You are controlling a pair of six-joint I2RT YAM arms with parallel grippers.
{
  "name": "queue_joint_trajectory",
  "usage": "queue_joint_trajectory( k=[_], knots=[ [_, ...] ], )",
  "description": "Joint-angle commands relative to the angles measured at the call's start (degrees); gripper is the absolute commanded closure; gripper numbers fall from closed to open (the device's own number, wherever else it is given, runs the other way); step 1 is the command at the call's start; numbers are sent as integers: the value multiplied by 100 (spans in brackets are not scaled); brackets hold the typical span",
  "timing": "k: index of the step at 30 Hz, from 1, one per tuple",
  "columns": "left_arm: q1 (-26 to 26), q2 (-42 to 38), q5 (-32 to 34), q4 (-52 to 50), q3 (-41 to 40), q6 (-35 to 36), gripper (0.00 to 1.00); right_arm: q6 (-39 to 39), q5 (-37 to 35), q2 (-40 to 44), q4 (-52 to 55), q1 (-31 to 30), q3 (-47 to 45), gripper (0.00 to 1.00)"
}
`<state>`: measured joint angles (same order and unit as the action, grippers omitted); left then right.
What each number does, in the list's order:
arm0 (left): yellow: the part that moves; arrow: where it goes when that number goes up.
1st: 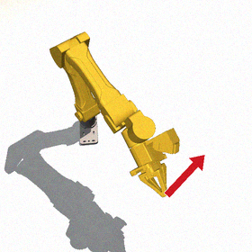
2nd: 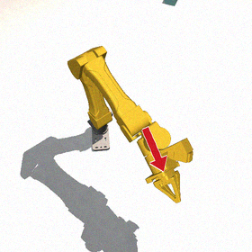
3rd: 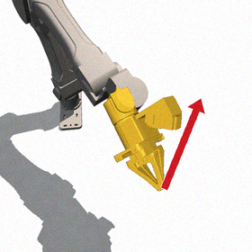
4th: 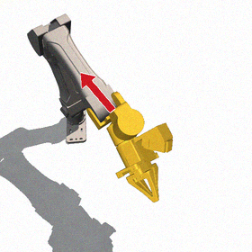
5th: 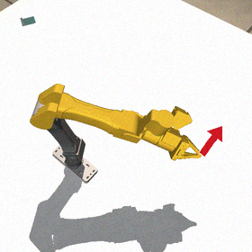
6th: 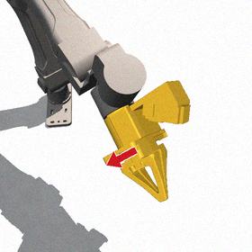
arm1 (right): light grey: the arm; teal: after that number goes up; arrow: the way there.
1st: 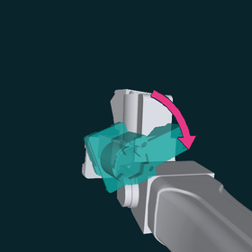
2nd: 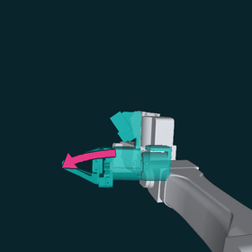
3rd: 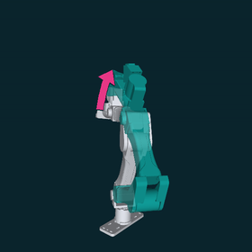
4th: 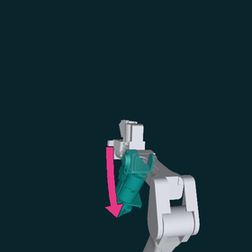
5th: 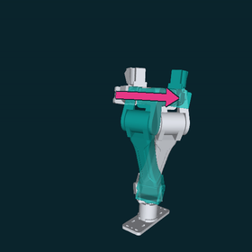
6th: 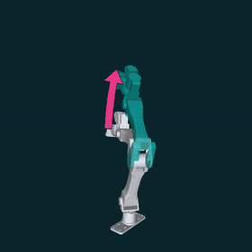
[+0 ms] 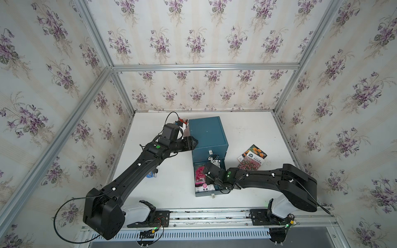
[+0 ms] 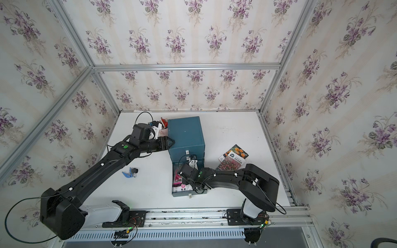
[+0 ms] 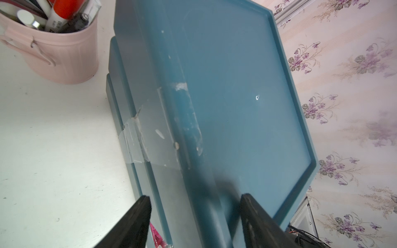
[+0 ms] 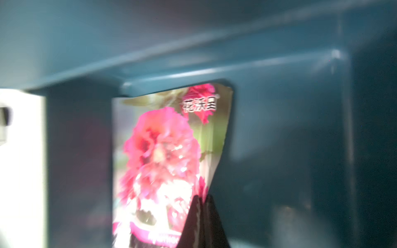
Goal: Take the seed bags out of the drawer
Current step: Pick up the seed packet from the drawer.
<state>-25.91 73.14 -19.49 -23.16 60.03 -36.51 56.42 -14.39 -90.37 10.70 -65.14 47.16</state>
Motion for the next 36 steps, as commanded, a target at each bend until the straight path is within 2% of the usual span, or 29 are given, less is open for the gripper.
queue_joint_trajectory(
  k=[1, 12, 18, 26, 36],
  knots=[
    [8, 66, 410, -1053, -104, 188, 31, 18, 329, 224, 73, -6, 68, 100],
    [9, 81, 367, -1003, -141, 158, 31, 264, 486, 582, -86, -7, -101, 100],
    [11, 83, 375, -1024, -114, 175, 31, 291, 378, 1214, 54, -24, -115, 100],
    [16, 112, 399, -1023, -92, 156, 31, 343, 257, 1847, 679, -56, -13, 100],
    [40, 128, 419, -1061, -35, 188, 31, 387, -552, 3073, 2181, -326, 132, 100]
  ],
)
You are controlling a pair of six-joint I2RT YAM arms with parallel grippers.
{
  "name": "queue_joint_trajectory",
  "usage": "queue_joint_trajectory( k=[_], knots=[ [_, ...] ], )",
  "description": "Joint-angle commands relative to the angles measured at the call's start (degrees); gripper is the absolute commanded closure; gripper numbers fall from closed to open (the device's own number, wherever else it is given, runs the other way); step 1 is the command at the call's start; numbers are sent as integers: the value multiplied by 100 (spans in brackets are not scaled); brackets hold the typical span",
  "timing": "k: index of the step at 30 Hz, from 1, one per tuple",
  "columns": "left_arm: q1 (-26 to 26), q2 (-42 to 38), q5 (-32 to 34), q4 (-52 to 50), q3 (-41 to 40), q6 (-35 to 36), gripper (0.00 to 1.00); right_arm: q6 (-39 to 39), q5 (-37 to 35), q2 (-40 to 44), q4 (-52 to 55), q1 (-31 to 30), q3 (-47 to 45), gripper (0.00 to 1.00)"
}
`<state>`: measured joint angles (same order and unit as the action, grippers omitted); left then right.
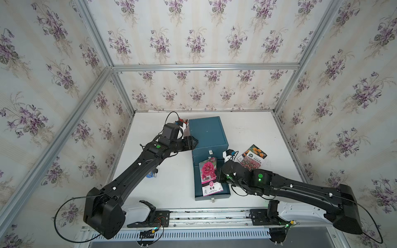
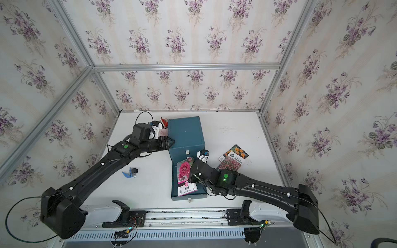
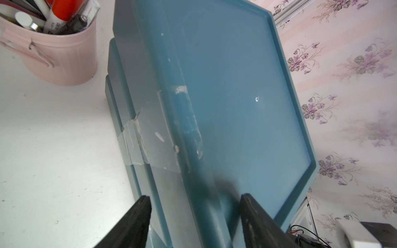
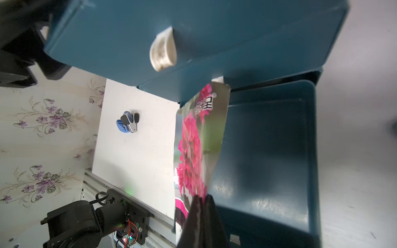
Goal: Take the seed bags out of the drawer
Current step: Pick up the seed packet from the drawer, then place the seed packet at the center of the board.
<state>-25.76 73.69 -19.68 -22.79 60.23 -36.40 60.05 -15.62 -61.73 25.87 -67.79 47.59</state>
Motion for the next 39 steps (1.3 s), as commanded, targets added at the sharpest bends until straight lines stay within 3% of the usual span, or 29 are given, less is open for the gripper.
queue_joint_trajectory(
  k=[1, 10, 17, 23, 33, 39],
  knots=[
    [25, 71, 439, -1105, -51, 178, 32, 24, -509, 316, 768, -97, 116, 100],
    [27, 16, 439, -1170, -20, 195, 31, -135, -1961, 1367, 2424, -183, 1013, 100],
    [25, -7, 448, -1228, 23, 246, 31, 821, -3304, 1401, 4521, 121, 1945, 100],
    [32, 38, 343, -1201, 55, 248, 32, 103, -2575, 1330, 3959, 1390, 1583, 100],
    [19, -1, 306, -1228, 125, 227, 26, -1108, -710, 1810, 2210, 3835, 7, 100],
    [20, -48, 325, -1230, 112, 217, 23, -1135, -501, 1783, 1864, 4176, -472, 100]
  ],
)
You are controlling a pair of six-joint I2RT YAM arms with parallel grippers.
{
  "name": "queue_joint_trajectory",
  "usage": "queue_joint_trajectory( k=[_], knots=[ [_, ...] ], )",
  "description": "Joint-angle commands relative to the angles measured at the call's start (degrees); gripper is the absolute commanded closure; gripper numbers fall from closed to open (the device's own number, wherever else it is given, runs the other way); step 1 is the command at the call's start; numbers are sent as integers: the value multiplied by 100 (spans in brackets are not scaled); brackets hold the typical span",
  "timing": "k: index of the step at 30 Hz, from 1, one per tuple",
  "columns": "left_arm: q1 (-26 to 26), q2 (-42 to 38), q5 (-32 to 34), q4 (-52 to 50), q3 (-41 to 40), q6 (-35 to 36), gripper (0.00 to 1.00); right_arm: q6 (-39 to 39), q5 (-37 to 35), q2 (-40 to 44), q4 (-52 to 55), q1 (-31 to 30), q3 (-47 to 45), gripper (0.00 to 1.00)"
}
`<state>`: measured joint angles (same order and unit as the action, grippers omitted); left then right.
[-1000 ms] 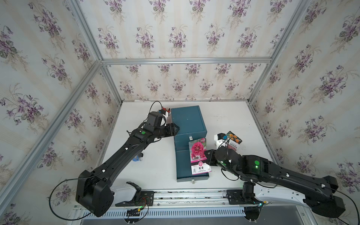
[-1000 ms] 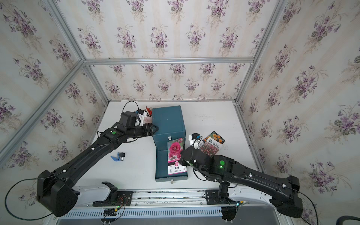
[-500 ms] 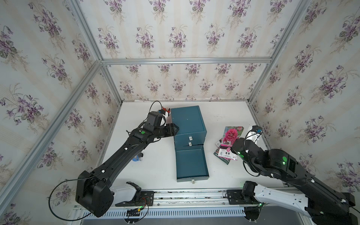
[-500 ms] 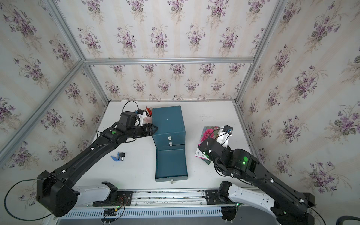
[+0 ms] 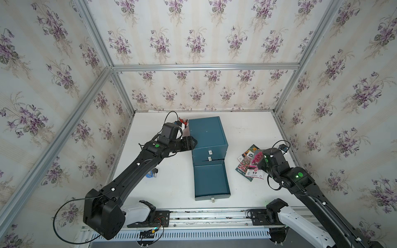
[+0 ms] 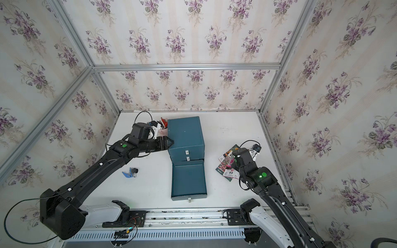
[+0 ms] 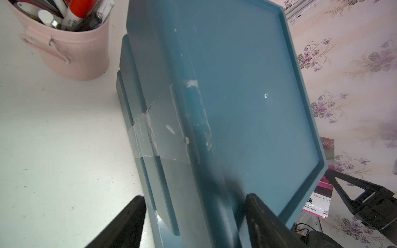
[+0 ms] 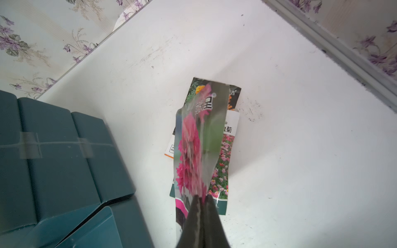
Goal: Take the seed bags out of the drawer
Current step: Place the seed packet at the center of the board.
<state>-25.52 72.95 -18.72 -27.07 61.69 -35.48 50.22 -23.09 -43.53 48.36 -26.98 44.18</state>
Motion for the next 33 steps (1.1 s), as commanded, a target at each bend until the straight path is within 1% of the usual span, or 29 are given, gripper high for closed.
queue_joint_trajectory(
  k=[1, 4, 9, 11, 17, 24, 25, 27, 30, 31, 33],
  knots=[
    [2, 28, 224, -802, -34, 138, 23, -165, 275, -50, -427, 150, -197, 100],
    [3, 55, 220, -797, -20, 137, 22, -245, 490, -47, -606, 461, -426, 100],
    [1, 59, 211, -804, 15, 128, 21, -388, 1052, -124, -1043, 953, -868, 100],
    [-2, 40, 211, -807, 16, 133, 21, -407, 1158, -182, -1168, 1018, -976, 100],
    [4, 36, 220, -818, 2, 156, 21, -423, 1150, -197, -1315, 1077, -1156, 100],
    [-1, 66, 194, -778, -8, 141, 21, -285, 1099, -435, -1462, 1125, -1428, 100],
    [4, 63, 202, -778, -5, 147, 21, -269, 1072, -453, -1471, 1133, -1460, 98],
    [1, 74, 202, -789, -2, 156, 21, -228, 1017, -455, -1456, 1142, -1483, 91],
    [2, 75, 205, -795, 1, 156, 21, -197, 973, -421, -1459, 1142, -1508, 77],
    [7, 75, 202, -792, 1, 160, 21, -187, 969, -415, -1467, 1143, -1517, 75],
    [-2, 72, 211, -795, -4, 161, 21, -188, 980, -435, -1471, 1143, -1513, 76]
  ],
)
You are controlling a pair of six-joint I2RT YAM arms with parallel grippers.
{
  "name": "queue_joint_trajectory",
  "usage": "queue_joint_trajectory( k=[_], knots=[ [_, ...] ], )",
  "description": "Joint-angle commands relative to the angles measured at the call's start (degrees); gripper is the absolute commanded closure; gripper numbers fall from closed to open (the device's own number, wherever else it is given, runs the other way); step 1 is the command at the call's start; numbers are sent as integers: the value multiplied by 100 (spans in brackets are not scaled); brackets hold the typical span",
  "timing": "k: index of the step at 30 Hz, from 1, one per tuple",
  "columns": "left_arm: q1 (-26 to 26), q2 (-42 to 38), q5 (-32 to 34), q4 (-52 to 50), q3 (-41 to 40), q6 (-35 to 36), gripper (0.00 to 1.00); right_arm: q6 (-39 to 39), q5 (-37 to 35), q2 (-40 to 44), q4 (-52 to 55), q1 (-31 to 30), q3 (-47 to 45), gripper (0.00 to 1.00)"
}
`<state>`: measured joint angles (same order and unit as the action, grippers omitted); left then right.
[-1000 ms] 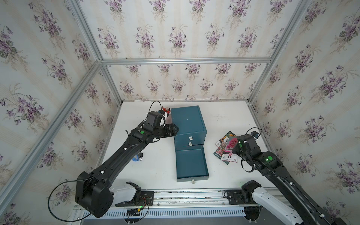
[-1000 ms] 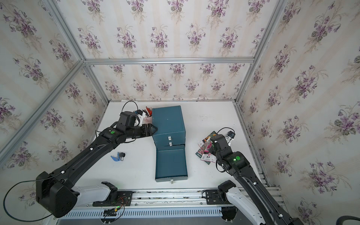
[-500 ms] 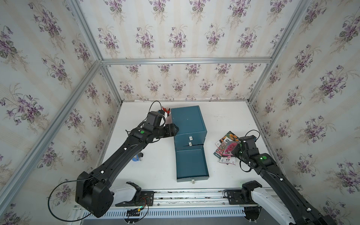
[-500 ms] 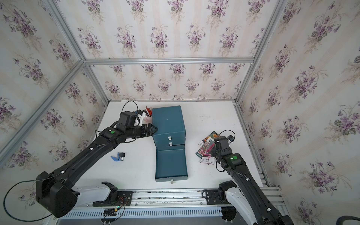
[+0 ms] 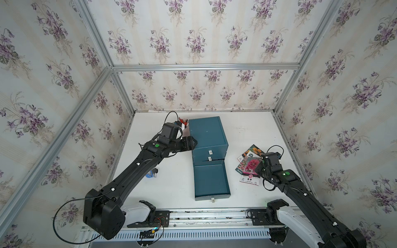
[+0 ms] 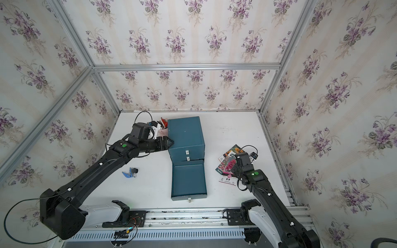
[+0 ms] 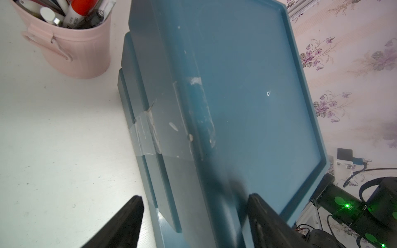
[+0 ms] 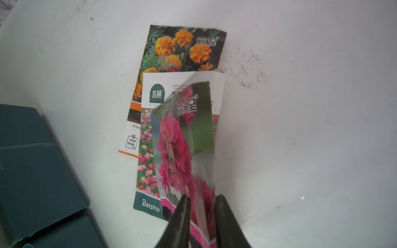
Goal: Take the seed bags out of the drawer
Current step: Place the seed packet at the center of the board, then close the drawer in the storage box.
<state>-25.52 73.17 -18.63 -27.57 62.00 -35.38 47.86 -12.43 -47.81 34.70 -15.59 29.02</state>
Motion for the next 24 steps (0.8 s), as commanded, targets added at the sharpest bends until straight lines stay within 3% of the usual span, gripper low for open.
queue_joint_trajectory(
  k=[1, 4, 7, 9, 11, 18, 24],
  knots=[
    [11, 47, 202, -737, -30, 159, 21, 48, -84, -6, -116, 4, -8, 78],
    [4, 40, 202, -735, -43, 160, 21, 57, -77, -13, -92, 4, 3, 73],
    [7, 32, 193, -749, -58, 158, 21, -90, -39, 46, -2, -3, 148, 62],
    [11, 33, 194, -736, -56, 151, 21, -194, 120, 145, -4, -65, 239, 46],
    [7, 31, 176, -736, -51, 150, 21, -261, 80, 176, 78, -432, 445, 42],
    [5, 47, 167, -713, 38, 101, 21, 610, -1599, 39, 1292, -3598, 1672, 41],
    [1, 84, 174, -833, 307, 98, 20, 1570, -2017, -96, 1612, -5952, 2012, 40]
  ],
)
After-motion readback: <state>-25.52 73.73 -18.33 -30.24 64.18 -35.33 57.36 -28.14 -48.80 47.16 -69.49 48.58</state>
